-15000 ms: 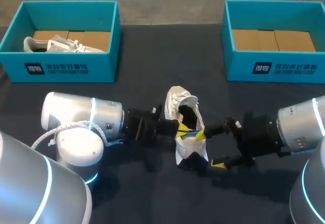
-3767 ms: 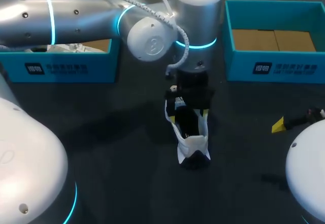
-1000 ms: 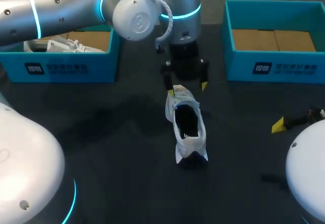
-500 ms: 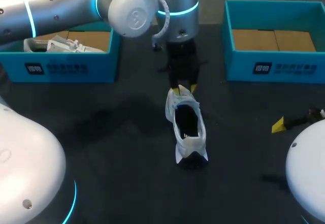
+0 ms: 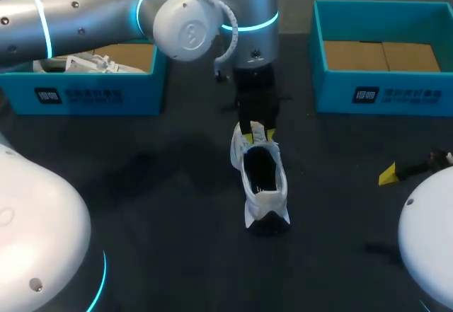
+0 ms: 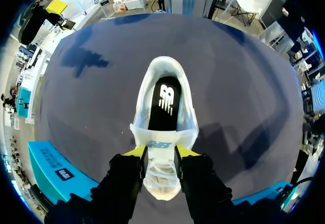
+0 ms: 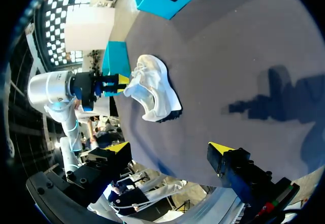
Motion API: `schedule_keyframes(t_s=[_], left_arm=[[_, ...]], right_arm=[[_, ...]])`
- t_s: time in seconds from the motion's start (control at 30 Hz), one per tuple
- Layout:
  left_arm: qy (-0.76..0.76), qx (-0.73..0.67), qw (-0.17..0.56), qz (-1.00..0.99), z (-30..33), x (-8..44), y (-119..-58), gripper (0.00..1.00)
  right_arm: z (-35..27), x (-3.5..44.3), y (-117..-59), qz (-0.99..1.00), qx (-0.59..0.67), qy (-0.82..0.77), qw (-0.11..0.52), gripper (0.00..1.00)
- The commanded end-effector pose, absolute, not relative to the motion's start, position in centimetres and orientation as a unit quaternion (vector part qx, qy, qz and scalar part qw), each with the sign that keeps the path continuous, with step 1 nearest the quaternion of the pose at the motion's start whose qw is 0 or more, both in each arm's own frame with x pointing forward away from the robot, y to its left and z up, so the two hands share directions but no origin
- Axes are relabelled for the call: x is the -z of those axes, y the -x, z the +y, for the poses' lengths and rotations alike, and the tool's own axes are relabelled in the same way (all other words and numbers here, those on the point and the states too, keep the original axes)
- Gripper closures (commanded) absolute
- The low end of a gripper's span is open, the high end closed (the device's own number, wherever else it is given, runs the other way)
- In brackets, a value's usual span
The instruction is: Take the shoe out of the shoebox, open the shoe tongue, remove and reinsert the insole, then place the shoe into the shoebox
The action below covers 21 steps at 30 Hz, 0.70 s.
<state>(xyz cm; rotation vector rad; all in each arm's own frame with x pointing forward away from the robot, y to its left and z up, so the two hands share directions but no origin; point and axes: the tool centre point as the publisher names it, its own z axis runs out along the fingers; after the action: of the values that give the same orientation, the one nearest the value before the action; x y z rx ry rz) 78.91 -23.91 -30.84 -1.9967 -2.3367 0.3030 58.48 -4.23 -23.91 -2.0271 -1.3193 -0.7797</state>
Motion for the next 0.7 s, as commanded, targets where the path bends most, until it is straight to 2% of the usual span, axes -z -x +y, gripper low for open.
schedule_keyframes(t_s=[0.03, 0.13, 0.57, 0.7], left_arm=[[0.64, -0.105, 0.026, -0.761, -23.7, 31.5, -78.6, 0.66], [0.637, -0.11, 0.028, -0.763, -23.5, 31.9, -78.2, 0.69], [0.634, -0.122, 0.031, -0.763, -23.3, 31.8, -77.5, 0.67], [0.635, -0.119, 0.033, -0.763, -22.8, 31.6, -77.7, 0.64]], right_arm=[[-4.1, 23.8, -58.4, -0.496, 0.292, 0.763, 0.294, 0.0], [-4.1, 23.8, -58.4, -0.496, 0.292, 0.763, 0.294, 0.0], [-4.1, 23.8, -58.4, -0.496, 0.292, 0.763, 0.294, 0.0], [-4.1, 23.8, -58.4, -0.496, 0.292, 0.763, 0.294, 0.0]])
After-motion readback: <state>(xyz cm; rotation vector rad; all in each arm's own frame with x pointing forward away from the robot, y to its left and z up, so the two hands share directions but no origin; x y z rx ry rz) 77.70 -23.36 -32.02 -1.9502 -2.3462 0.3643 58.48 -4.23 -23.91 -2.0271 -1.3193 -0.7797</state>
